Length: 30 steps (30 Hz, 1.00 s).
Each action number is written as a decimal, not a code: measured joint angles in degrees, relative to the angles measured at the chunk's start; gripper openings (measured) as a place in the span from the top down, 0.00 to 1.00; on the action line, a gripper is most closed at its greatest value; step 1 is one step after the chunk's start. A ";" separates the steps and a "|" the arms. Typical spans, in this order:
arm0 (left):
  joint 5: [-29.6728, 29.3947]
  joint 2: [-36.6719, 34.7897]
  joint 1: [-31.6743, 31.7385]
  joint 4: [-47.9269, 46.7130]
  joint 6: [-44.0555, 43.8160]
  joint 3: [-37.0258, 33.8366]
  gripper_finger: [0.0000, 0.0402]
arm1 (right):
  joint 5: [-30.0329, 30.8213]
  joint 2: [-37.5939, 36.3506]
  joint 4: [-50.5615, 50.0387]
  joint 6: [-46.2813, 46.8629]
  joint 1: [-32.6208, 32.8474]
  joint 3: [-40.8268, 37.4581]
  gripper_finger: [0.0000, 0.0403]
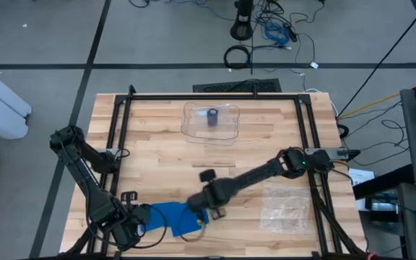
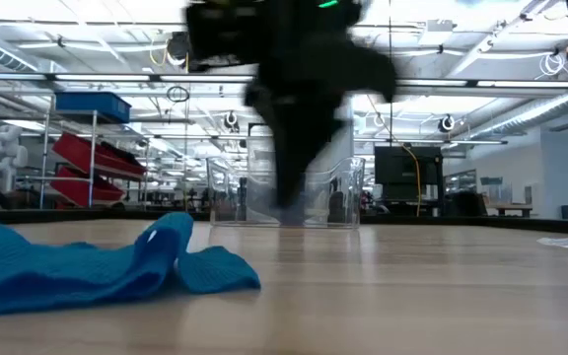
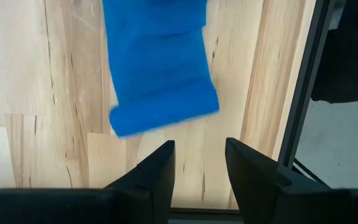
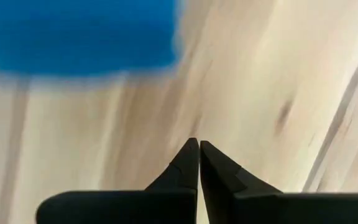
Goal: Roll bandage
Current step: Roll the blue bandage
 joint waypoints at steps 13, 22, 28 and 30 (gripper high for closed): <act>-0.02 0.00 0.00 -0.05 -0.02 -0.02 0.63 | 4.66 -1.96 19.35 0.41 3.02 0.08 0.95; 0.24 0.00 -0.26 -0.05 -1.46 -0.02 0.63 | 0.77 -1.78 39.06 -3.57 0.67 -2.94 0.72; 0.26 0.00 -0.27 -0.03 -1.48 -0.02 0.63 | -4.43 1.14 55.00 -4.44 -0.51 -7.87 0.49; 0.26 0.00 -0.26 -0.07 -1.46 -0.02 0.63 | -4.44 2.77 58.04 -4.51 -0.93 -8.08 0.42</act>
